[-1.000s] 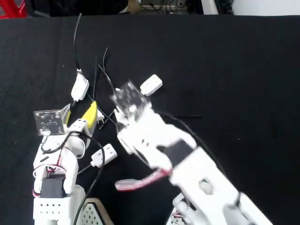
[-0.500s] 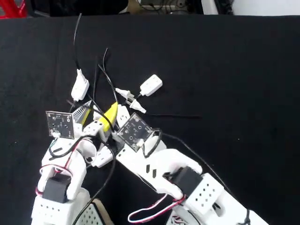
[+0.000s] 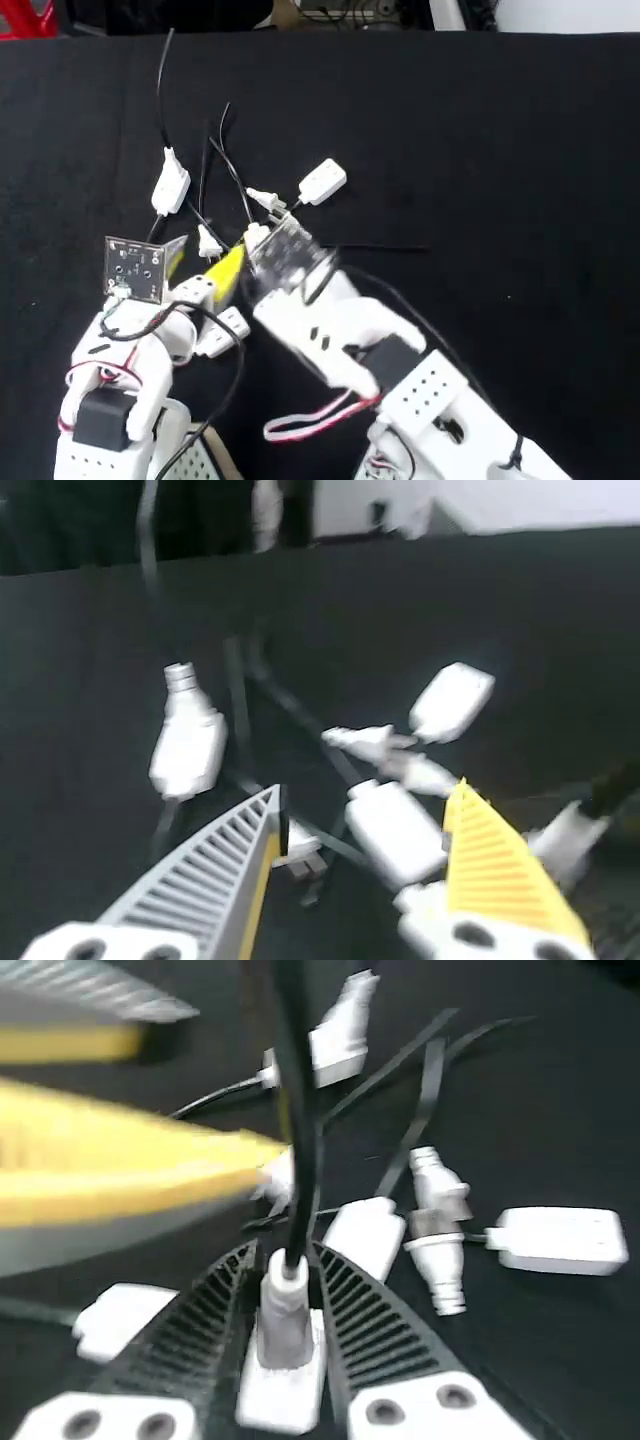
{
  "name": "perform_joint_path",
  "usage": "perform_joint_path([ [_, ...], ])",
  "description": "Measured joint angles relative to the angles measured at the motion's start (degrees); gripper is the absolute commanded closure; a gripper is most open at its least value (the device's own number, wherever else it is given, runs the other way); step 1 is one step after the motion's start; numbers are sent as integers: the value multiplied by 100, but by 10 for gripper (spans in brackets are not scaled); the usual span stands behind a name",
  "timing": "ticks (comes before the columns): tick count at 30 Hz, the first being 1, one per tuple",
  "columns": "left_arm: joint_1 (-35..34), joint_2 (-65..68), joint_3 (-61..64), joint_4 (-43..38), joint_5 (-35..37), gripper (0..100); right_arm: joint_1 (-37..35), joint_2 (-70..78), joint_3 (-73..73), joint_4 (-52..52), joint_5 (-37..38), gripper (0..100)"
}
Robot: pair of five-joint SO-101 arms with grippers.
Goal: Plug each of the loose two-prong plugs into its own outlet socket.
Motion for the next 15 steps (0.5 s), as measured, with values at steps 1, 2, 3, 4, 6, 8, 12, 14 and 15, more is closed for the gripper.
perform_joint_path([
  [1,-158,0,0,70,-176,737,158,70,-114,-9,-35,987],
  [2,-299,0,0,149,-343,737,316,158,-246,-18,-158,987],
  [3,-387,0,0,246,-475,736,448,246,-387,-18,-264,987],
  [4,-404,-9,0,352,-598,736,563,343,-527,-18,-422,987],
  [6,-369,-9,0,466,-765,735,712,510,-765,-18,-747,987],
  [8,-185,-18,0,501,-844,735,738,607,-923,-62,-1073,987],
  [12,404,-18,44,519,-862,734,756,633,-993,-431,-1793,987],
  [14,633,-26,44,519,-862,725,756,633,-993,-633,-2101,987],
  [15,765,-70,44,519,-862,717,756,633,-993,-712,-2233,987],
])
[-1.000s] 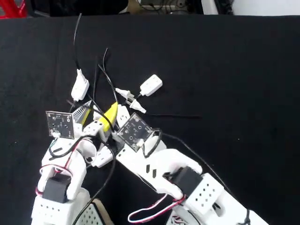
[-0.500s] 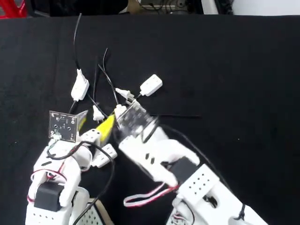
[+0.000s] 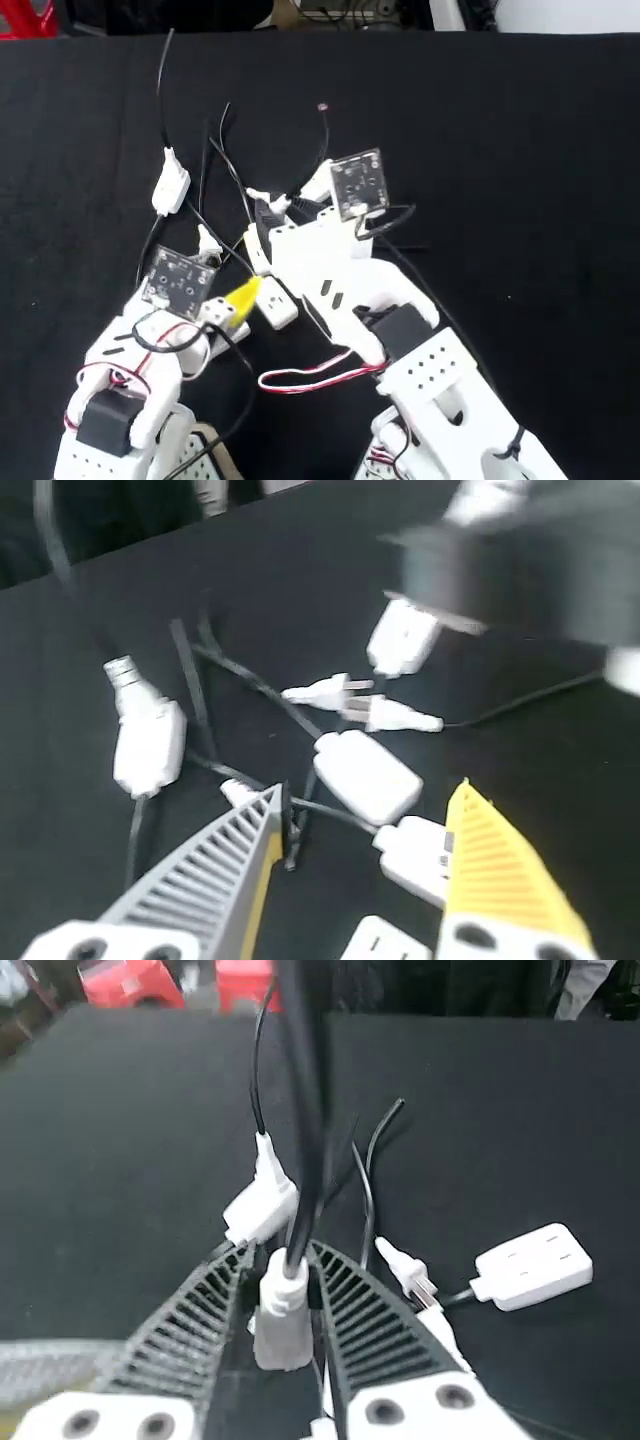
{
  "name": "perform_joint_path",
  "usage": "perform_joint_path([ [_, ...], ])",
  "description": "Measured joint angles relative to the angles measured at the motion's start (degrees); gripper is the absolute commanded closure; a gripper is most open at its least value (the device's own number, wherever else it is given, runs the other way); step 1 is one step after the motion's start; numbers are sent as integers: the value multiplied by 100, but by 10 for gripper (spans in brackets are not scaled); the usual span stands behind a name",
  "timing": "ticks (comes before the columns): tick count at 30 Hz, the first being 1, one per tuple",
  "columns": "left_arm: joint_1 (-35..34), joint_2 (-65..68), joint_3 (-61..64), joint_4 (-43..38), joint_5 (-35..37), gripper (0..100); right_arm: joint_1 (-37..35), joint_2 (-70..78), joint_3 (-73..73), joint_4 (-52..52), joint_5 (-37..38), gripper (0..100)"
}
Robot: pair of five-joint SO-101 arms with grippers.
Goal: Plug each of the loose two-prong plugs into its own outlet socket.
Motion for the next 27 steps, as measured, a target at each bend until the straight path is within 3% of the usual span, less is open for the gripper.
perform_joint_path([
  [8,211,-79,316,-510,0,713,-501,-492,563,-123,-422,987],
  [13,-308,-70,659,-1134,176,710,-659,-1002,800,-105,-422,987],
  [20,-431,-62,659,-1196,387,710,-782,-1196,510,765,-422,987],
  [27,-457,-62,659,-1196,404,710,-782,-1222,422,1002,-431,987],
])
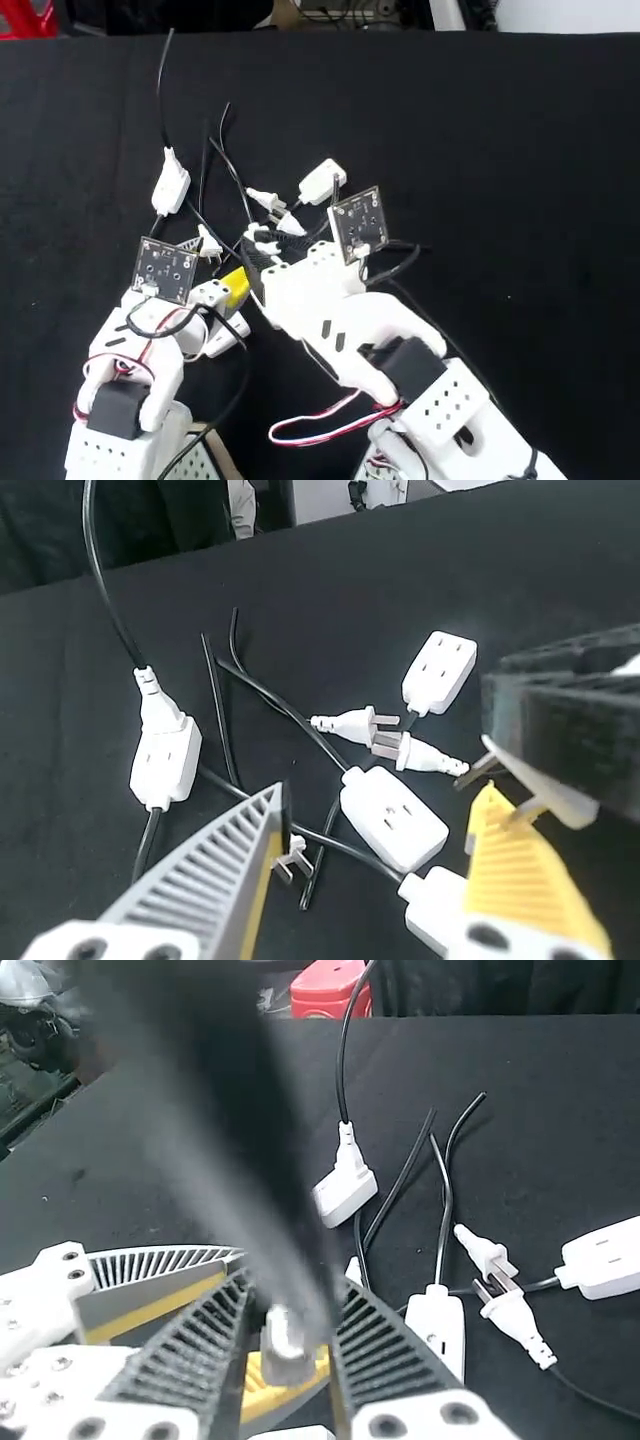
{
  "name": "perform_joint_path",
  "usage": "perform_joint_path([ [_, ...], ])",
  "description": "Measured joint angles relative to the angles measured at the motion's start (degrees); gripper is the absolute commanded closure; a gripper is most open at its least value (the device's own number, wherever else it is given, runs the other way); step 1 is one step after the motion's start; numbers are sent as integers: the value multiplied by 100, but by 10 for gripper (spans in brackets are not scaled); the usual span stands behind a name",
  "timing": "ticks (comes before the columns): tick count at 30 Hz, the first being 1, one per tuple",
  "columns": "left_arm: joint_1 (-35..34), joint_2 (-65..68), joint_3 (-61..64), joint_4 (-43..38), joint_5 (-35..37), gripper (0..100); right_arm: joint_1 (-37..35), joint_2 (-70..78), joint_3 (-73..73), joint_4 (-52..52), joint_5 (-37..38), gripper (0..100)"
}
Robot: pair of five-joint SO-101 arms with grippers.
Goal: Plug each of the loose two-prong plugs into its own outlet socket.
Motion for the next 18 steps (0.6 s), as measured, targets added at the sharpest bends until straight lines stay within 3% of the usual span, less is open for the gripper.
perform_joint_path([
  [7,-290,18,9,9,193,710,-246,281,-255,123,158,987],
  [18,-79,26,18,281,114,710,-255,2031,-1310,492,246,987],
])
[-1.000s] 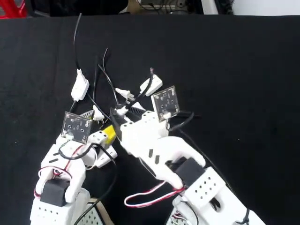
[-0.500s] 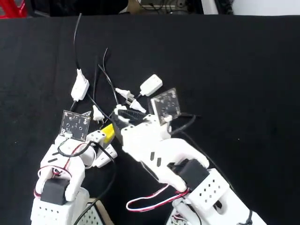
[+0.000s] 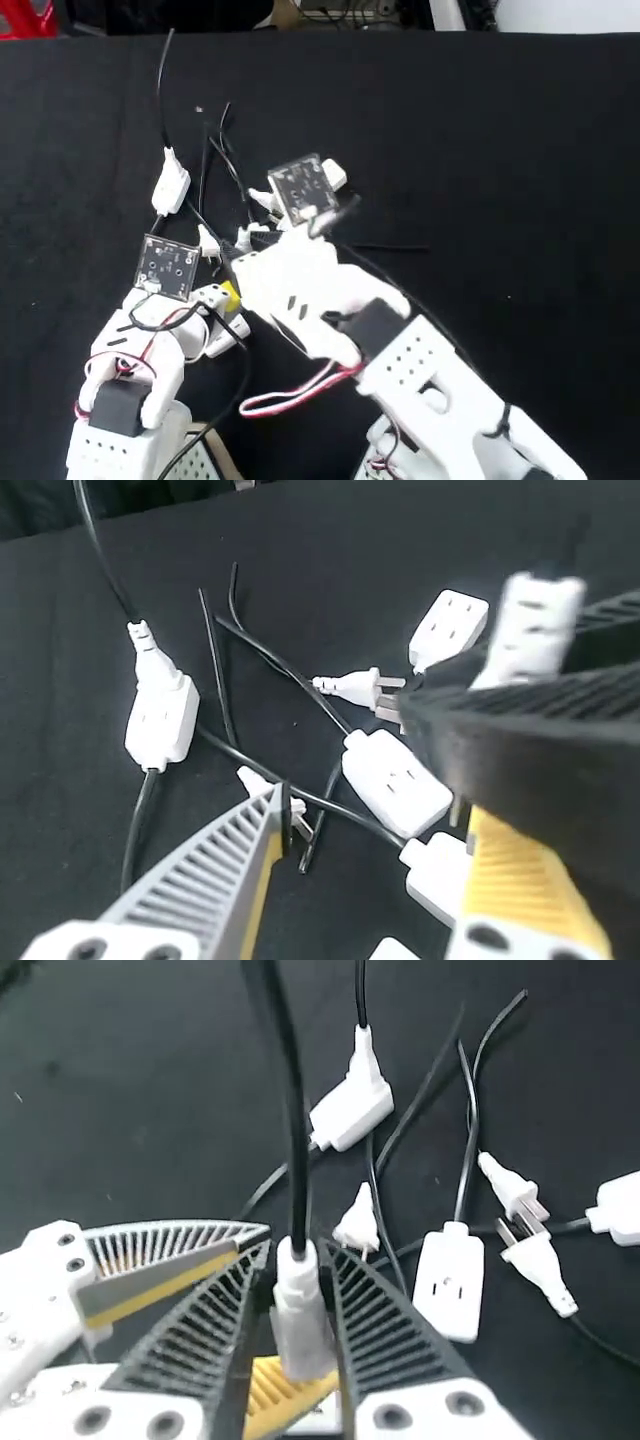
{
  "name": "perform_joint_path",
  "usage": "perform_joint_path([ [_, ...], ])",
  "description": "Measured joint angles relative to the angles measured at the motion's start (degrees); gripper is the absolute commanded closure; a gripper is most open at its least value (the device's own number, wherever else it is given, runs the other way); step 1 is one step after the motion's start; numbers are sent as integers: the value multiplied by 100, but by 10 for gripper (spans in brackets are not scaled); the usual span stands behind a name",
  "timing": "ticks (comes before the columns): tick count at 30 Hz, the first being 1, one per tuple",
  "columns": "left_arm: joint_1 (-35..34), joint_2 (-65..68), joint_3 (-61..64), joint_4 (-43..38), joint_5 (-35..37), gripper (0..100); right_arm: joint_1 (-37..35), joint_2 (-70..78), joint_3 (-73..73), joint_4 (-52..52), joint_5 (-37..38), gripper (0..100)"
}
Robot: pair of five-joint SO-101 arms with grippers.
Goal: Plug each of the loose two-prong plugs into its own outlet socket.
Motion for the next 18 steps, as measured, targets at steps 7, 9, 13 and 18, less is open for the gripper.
perform_joint_path([
  [7,9,0,0,0,0,722,0,211,-782,1108,70,987],
  [9,9,0,0,0,0,780,0,211,-826,1204,105,987],
  [13,9,0,0,0,0,930,0,229,-835,1222,105,987],
  [18,-44,-53,-70,-35,-26,946,-79,378,-668,1354,246,987],
])
